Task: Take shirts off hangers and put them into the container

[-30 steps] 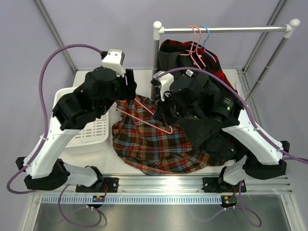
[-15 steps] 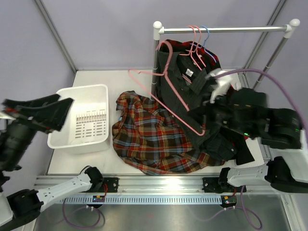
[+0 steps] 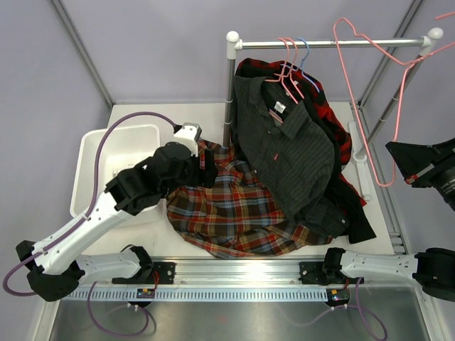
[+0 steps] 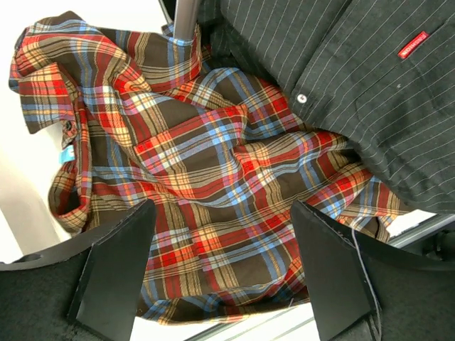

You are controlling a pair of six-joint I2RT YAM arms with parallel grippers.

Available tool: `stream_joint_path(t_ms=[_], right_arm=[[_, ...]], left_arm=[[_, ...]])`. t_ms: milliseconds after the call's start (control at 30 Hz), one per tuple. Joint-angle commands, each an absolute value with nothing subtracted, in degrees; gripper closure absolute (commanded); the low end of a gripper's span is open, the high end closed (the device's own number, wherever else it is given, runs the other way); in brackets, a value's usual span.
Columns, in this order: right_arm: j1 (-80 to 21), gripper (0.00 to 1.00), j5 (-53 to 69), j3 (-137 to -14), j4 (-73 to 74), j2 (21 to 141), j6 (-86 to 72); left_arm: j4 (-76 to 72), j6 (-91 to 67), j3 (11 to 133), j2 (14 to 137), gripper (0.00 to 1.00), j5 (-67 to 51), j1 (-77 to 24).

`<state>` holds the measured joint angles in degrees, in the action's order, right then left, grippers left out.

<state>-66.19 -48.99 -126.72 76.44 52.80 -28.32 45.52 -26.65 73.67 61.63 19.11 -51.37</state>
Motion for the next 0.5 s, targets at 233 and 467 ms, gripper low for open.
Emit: stream_joint_path(t_ms=[233,467], right_arm=[[-66.4,1.0,-52.1,-114.1,92.8,48.9,-35.2],[-66.4,1.0,-49.2,-107.2,92.9,45.1,-38.8]], left_arm=[[39.5,-29.5,70.0,60.1,0.18,20.1,-52.2],[39.6,-29.6,68.1,57.6,0.18,20.3,-52.1]])
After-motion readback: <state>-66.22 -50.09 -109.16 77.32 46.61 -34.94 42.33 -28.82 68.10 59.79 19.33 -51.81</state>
